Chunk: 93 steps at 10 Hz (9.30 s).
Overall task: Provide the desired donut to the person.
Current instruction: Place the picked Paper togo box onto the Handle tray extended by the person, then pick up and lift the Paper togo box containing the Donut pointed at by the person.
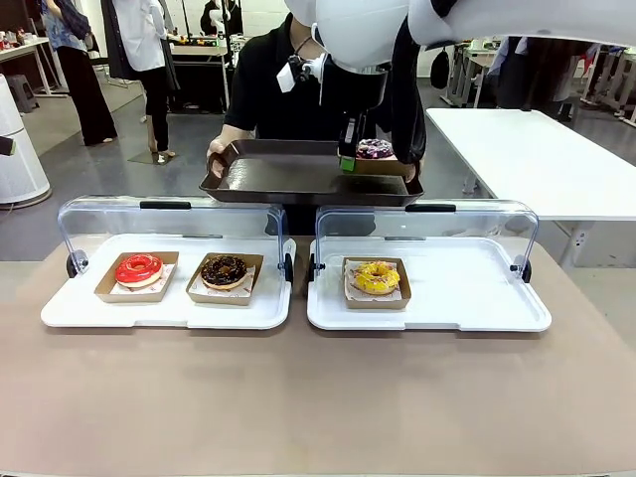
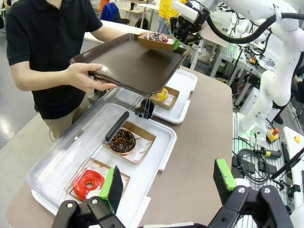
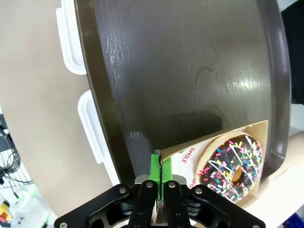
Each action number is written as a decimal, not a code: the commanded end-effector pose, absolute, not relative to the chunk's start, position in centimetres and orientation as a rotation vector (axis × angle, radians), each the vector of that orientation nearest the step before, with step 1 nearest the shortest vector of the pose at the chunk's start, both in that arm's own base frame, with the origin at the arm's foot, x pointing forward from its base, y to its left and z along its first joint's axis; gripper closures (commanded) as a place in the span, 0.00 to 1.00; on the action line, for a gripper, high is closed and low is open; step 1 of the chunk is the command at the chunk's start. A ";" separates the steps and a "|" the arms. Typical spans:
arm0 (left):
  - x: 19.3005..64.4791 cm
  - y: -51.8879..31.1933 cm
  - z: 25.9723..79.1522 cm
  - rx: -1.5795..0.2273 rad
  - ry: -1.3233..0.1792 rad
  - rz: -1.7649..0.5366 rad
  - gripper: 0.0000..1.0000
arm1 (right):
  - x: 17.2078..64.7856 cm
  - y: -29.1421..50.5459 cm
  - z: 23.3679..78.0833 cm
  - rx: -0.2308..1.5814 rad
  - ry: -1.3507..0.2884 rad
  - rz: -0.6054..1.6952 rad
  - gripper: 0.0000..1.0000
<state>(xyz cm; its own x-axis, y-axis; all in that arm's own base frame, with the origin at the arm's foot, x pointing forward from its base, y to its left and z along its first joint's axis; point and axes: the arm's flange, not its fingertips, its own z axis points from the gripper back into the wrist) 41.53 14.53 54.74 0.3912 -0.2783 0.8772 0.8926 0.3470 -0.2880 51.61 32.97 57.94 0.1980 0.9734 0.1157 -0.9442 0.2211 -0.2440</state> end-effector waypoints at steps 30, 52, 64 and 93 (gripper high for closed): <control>41.5 14.6 54.9 -0.905 -0.844 -0.888 0.00 | 35.5 0.2 54.2 -0.057 -0.092 1.432 0.00; 41.5 14.6 54.9 -0.905 -0.844 -0.888 0.00 | 40.9 -15.2 54.9 0.760 -0.744 1.359 0.00; 41.5 14.6 54.9 -0.905 -0.844 -0.888 0.00 | 37.5 -22.0 52.9 0.728 -0.790 1.236 0.00; 47.4 1.4 40.8 -0.053 -0.138 -1.520 0.00 | 37.5 -22.0 52.9 0.728 -0.790 1.236 0.00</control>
